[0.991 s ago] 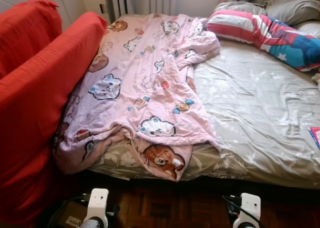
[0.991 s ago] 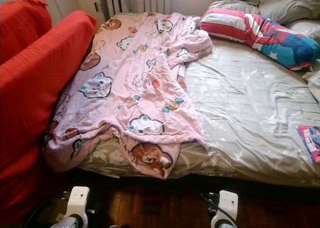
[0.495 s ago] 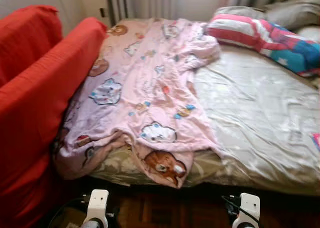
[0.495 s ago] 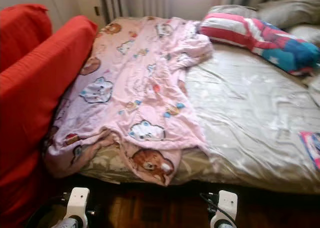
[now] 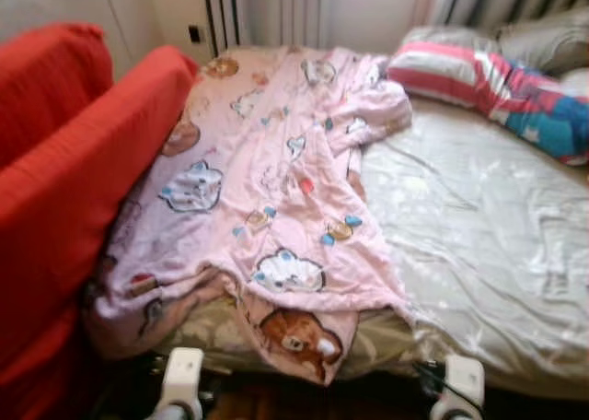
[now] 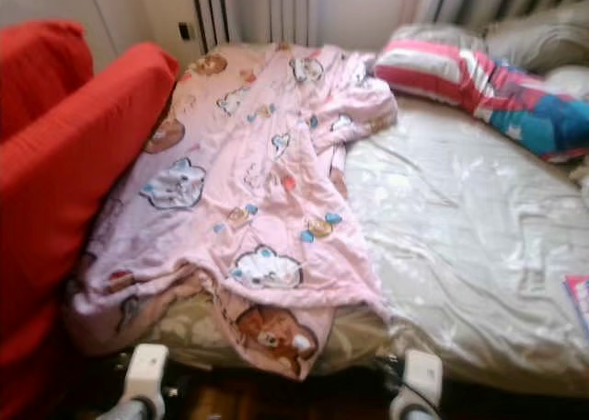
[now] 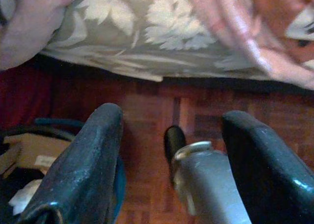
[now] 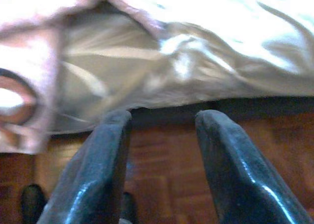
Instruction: Clean up the room
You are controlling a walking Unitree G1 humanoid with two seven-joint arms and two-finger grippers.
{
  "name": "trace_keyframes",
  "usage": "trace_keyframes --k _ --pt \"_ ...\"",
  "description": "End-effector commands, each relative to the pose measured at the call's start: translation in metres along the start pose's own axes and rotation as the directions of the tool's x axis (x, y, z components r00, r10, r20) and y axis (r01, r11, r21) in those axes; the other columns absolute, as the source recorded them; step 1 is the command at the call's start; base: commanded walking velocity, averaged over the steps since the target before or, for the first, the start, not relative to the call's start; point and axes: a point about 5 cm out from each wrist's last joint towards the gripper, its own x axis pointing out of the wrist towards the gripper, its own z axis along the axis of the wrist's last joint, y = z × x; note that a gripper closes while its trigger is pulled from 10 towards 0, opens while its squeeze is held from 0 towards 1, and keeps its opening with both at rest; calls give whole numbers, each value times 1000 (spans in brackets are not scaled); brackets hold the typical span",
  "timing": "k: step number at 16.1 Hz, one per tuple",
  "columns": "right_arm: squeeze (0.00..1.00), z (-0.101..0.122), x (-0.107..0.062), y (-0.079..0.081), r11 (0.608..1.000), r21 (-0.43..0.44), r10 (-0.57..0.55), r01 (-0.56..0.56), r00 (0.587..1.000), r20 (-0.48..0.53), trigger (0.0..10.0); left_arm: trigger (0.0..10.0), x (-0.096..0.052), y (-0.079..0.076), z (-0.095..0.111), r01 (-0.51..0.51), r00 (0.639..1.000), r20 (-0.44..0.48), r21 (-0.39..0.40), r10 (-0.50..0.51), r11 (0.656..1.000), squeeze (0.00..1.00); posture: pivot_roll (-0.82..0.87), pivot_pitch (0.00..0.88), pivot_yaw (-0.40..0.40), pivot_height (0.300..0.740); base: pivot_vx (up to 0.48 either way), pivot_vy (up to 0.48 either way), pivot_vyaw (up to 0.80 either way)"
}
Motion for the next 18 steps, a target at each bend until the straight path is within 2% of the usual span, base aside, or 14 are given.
trace_keyframes --k 1,9,12,15,17,18 --pt "0 -11 -4 -3 1000 4 -10 10 999 -36 10000 10000 -2 0 -7 0 1000 -28 1 0 1000 0 51 119 -16 740 0 0 0" --pt "0 -6 -3 -2 1000 18 -10 10 1000 -14 10000 10000 -2 1 -7 5 1000 -28 -2 -5 1000 0 49 143 -15 740 0 0 0" --pt "0 8 2 2 999 37 1 -2 999 47 10000 10000 -1 0 -3 6 1000 -6 -7 -6 1000 0 51 156 -17 740 0 0 0" --pt "0 44 9 13 998 -34 54 -49 979 199 10000 10000 4 -4 21 -3 994 107 -10 4 1000 0 43 171 -16 740 0 0 0" --pt "0 71 10 23 994 -73 100 -80 940 326 10000 10000 7 1 54 -11 965 261 -41 22 999 0 50 179 -17 740 0 0 0" --pt "0 85 9 25 992 -92 113 -83 912 395 10000 10000 7 4 74 -7 936 351 -49 24 999 0 52 180 -18 740 0 0 0"
